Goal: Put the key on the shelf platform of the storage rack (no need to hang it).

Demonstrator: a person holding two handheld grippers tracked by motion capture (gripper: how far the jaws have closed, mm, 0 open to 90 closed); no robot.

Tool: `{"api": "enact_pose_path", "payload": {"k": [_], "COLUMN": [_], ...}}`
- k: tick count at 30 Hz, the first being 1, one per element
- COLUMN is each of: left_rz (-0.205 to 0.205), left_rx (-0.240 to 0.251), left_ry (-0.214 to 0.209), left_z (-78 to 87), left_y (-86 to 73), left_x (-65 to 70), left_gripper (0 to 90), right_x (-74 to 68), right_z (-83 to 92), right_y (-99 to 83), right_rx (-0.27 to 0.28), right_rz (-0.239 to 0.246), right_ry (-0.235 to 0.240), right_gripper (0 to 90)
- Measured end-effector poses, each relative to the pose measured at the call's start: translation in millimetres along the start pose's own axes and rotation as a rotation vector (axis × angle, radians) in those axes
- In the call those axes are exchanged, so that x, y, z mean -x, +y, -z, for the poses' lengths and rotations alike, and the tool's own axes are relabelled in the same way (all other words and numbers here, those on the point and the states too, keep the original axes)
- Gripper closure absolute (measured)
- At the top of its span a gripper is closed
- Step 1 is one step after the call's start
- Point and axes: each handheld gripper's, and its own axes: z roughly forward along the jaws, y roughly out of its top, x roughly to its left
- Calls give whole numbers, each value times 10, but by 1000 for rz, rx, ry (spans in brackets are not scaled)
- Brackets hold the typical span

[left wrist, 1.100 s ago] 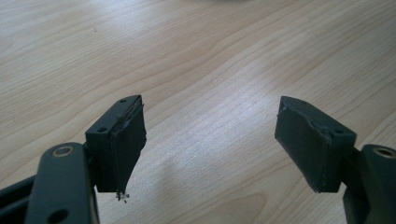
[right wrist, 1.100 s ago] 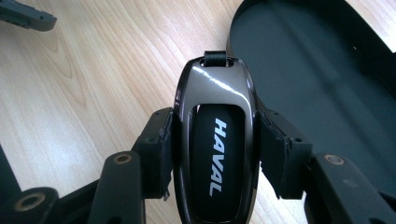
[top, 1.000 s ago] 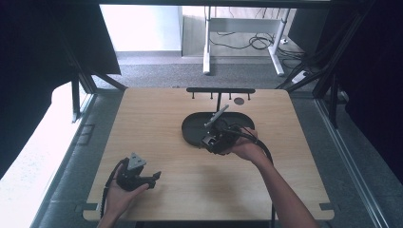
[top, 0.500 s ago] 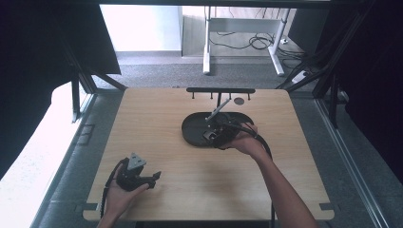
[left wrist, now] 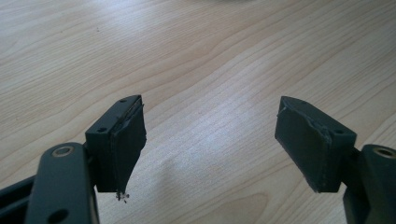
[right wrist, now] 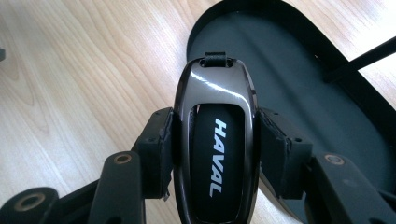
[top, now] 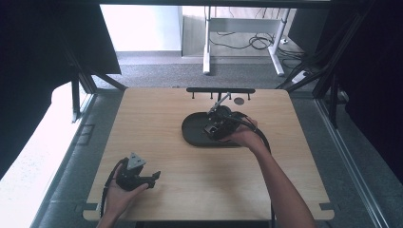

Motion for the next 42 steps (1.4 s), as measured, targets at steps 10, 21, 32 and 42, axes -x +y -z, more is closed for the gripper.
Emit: {"api": "enact_pose_path", "payload": {"k": [10,21,32,42], "left_rz": [2,5,3,5], "left_rx": [0,4,-2,1], "left_ry": [0,3,3,4], "left_z": [2,9,3,8], "left_y": [-2,-5,-6,-7], "left_x": [-13,-26,-16,-31], "left_gripper": [248,248,248,248], "right_x": [162,350,477,572], "right_z": [-114,-258,-453,-636], "right_y": [46,57,15,6], "right_rx": [-18,-31,-62,-87], "right_rz": [-18,-37,-46,-60], "right_ry": [-5,-25,-36,-41], "right_gripper": [487,487,487,487]}}
